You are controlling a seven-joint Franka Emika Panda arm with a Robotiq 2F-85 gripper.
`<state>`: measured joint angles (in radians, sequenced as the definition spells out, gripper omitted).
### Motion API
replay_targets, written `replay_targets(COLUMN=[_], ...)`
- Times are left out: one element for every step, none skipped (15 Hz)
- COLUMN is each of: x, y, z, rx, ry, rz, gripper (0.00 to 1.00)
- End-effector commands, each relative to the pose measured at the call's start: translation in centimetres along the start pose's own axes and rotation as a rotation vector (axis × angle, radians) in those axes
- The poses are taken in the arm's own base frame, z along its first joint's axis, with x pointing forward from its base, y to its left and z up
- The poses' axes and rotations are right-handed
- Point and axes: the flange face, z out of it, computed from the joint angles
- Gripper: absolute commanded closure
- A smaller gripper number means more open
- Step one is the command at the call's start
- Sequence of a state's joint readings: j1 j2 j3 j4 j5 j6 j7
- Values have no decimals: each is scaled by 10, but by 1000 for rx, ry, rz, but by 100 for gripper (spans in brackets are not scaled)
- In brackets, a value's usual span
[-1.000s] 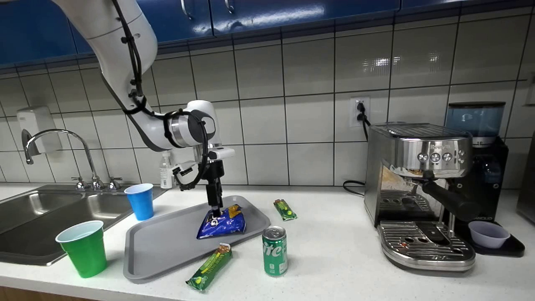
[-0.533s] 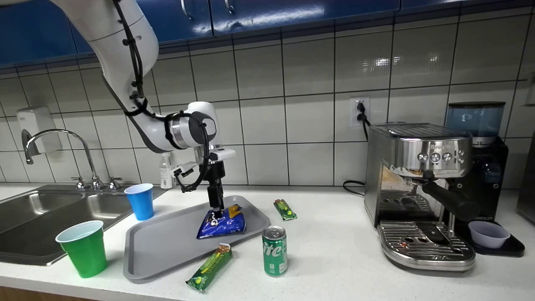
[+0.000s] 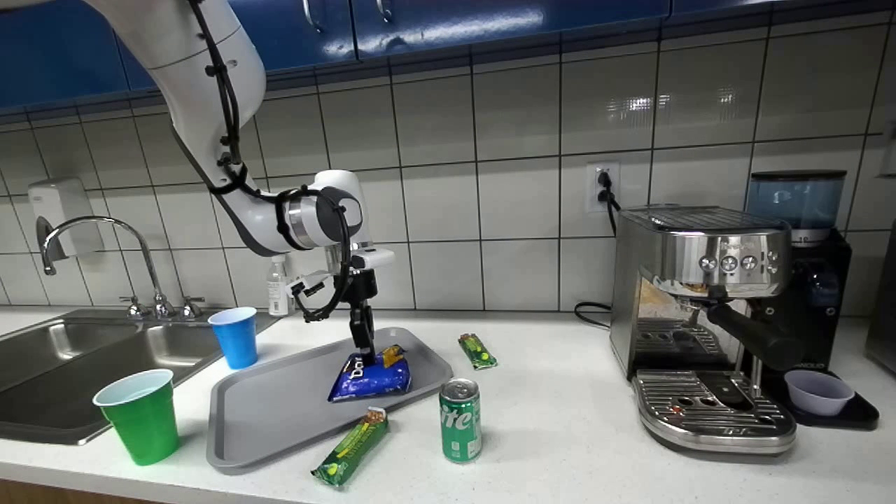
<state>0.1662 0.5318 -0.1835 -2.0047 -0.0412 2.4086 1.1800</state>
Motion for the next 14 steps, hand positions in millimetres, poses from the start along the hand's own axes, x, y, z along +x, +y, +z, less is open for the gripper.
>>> replay_targets(x=[3, 3, 4, 4, 5, 6, 7, 9, 11, 15, 19, 24, 28, 34], y=[-3, -3, -3, -2, -2, -1, -1, -1, -1, -1, 0, 1, 2, 3], z=[-3, -3, -4, -6, -7, -9, -10, -12, -14, -17, -19, -21, -23, -26], rx=[6, 7, 8, 10, 11, 13, 14, 16, 20, 22, 25, 28, 30, 31], ry=[11, 10, 9, 8, 7, 5, 4, 3, 2, 1, 0, 1, 2, 3], rz=[11, 11, 12, 12, 12, 13, 14, 18, 21, 27, 32, 41, 48, 57], gripper=[100, 100, 100, 100, 100, 100, 100, 100, 100, 100, 100, 100, 100, 100])
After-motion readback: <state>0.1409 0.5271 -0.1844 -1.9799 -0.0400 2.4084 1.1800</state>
